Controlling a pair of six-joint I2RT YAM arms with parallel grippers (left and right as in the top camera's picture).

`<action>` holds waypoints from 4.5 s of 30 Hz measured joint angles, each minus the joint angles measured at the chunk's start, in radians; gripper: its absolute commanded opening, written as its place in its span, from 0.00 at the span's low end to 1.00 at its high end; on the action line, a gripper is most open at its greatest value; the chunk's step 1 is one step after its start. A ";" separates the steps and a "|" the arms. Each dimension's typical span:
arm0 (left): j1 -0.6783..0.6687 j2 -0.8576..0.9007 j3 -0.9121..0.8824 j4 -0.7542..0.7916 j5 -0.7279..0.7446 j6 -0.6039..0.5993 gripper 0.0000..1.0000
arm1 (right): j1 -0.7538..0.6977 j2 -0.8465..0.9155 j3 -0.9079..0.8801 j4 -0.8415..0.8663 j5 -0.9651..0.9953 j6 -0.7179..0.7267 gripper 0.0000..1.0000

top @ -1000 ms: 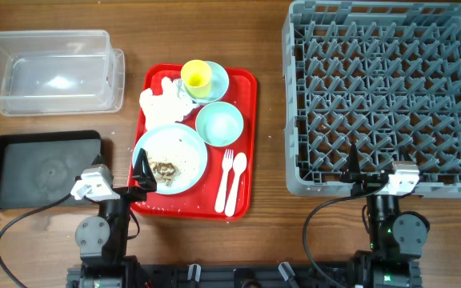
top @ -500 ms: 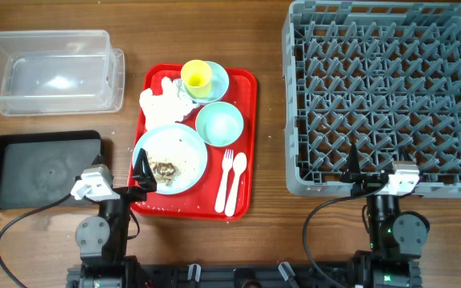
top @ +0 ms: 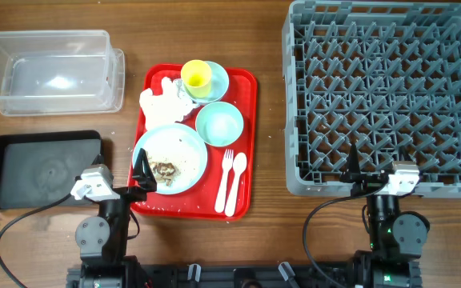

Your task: Sort waste into correct bins and load items into the dishwasher rack

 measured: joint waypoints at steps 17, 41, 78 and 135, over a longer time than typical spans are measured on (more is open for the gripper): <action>0.000 0.000 -0.002 0.056 0.355 -0.294 1.00 | 0.000 0.000 0.000 0.000 0.000 0.000 1.00; -0.003 1.217 1.239 -0.914 0.402 -0.073 1.00 | 0.000 0.006 0.000 -0.001 0.000 0.000 1.00; -0.133 1.926 1.281 -0.488 0.050 -0.048 0.60 | 0.000 0.006 0.000 -0.002 0.000 0.000 1.00; 0.261 1.635 1.281 -0.224 -0.159 -0.263 0.12 | 0.000 0.006 0.000 -0.001 0.000 0.000 1.00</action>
